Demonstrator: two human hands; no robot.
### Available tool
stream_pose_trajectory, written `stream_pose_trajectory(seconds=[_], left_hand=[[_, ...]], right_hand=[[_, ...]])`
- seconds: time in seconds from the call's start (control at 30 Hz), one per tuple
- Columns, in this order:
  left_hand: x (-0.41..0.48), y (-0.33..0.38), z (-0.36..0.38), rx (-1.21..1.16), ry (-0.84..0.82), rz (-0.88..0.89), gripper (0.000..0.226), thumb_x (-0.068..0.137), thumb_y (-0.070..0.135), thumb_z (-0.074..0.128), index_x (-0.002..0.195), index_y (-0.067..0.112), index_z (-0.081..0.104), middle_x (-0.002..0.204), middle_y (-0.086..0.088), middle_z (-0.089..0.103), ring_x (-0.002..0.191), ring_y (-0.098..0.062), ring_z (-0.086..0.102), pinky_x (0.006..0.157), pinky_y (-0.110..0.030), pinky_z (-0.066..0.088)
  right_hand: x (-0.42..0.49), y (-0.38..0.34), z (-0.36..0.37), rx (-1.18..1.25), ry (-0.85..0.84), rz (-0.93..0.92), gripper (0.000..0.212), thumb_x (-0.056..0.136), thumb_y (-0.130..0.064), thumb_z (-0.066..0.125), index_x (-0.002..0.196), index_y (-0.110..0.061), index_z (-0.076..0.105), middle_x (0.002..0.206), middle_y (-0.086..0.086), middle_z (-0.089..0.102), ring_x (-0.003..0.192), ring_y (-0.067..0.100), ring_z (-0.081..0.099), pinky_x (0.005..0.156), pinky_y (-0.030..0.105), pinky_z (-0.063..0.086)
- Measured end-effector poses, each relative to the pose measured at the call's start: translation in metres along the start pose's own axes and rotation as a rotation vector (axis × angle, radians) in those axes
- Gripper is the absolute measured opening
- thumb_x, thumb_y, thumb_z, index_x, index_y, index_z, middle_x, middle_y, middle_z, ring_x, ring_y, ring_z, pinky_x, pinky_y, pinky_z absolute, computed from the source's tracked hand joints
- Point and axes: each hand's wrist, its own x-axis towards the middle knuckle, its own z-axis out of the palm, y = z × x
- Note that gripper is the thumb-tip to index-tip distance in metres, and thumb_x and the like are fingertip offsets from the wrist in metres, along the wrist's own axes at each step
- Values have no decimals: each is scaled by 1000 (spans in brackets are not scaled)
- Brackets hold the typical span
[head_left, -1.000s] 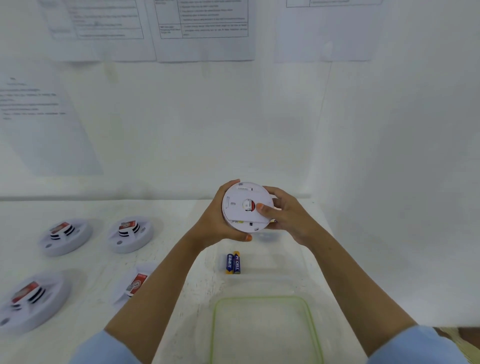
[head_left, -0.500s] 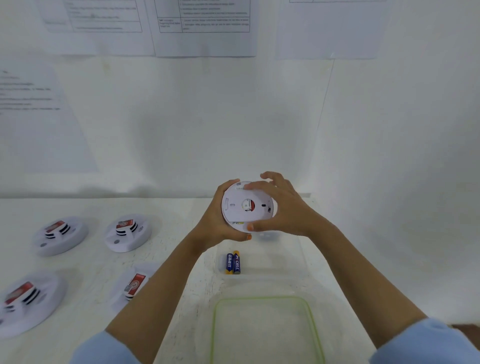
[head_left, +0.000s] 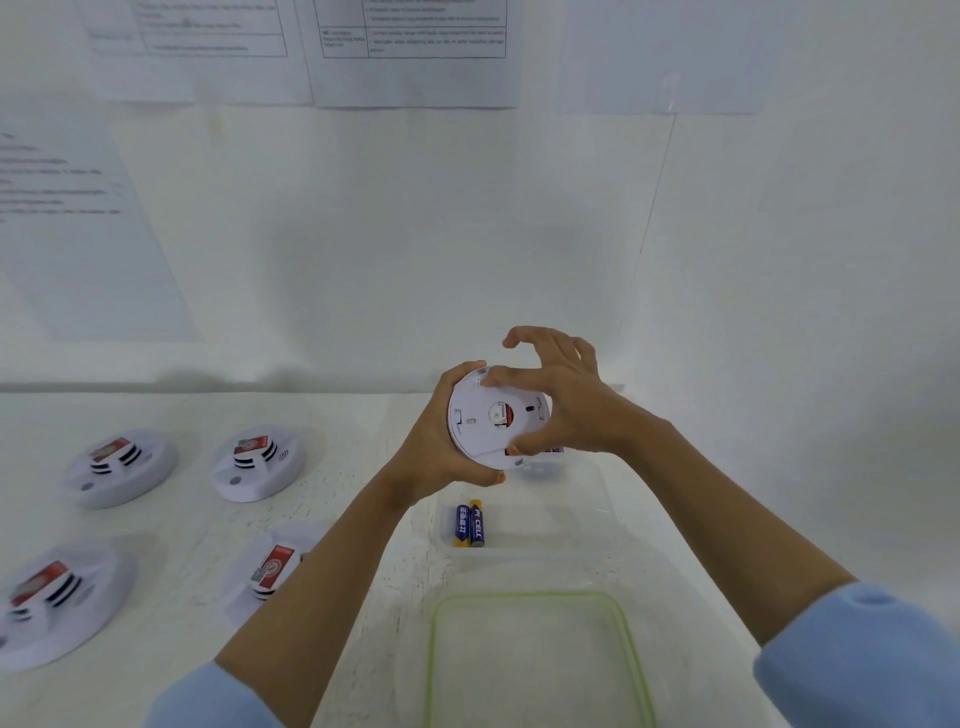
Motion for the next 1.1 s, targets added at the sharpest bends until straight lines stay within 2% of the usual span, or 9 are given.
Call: stream_pose_trajectory(seconds=[0.23,0.33,0.57,0.7,0.83,0.9,1.0,1.03,1.1], left_hand=[[-1,-5,-2,-10,17,-22,88,50,1,76,124,19,33,126,7,42,111,9,47,84,-11,46],[-1,-4,-3,11,9,-20,90,51,3,78,127,19,32,126,9,41,111,10,47,84,-10,45],[-7,1,-5,8,-5,-23,97,45,24,80,129,20,31,129,7,42,112,8,48,87,-12,45],[-11,1,-5,8,-20,-44,98,46,12,82,129,20,31,127,7,43,110,8,49,84,-13,47],[-16,1,-6,-1,-33,-52,96,48,-2,78,129,18,31,125,6,44,109,8,50,83,-14,47],[-19,1,-8,19,-33,-44,101,48,7,83,133,14,29,128,3,44,112,4,49,88,-15,46],[-25,5,-8,50,-51,-24,114,46,40,87,136,5,27,136,-9,41,122,-9,46,102,-23,42],[-27,7,-7,53,-55,-26,115,44,41,86,136,5,27,136,-10,41,122,-9,46,104,-24,42],[-34,12,-4,47,-51,-34,105,44,31,83,132,14,29,131,-1,44,118,3,47,98,-16,42]], right_hand=[[-2,-1,1,-74,-41,5,70,67,-47,74,131,-39,47,136,-7,32,131,14,16,104,30,2],[0,-8,-1,-164,-91,-8,73,70,-47,72,135,-35,42,133,-9,39,126,13,24,99,29,8],[4,-17,-5,-228,-121,-99,67,68,-47,71,126,-18,52,112,2,51,101,17,46,88,27,25],[0,-23,-4,-228,-114,-89,76,58,-52,57,125,-16,53,110,3,52,97,20,48,82,26,27],[-5,-31,-5,-225,-96,-96,77,56,-51,58,125,-17,54,110,2,52,94,20,48,79,23,24],[-9,-35,-5,-195,-81,-78,76,56,-51,60,125,-19,54,109,1,52,93,18,48,78,23,24],[-17,-41,-7,-114,-36,-36,75,56,-50,64,124,-21,55,104,-4,49,90,12,43,79,22,23],[-21,-43,-7,-91,-18,-24,73,56,-49,67,123,-21,56,101,-6,46,89,12,42,79,22,23],[-30,-45,-7,-56,16,3,68,58,-43,74,120,-20,57,99,-8,43,89,14,44,80,24,26]])
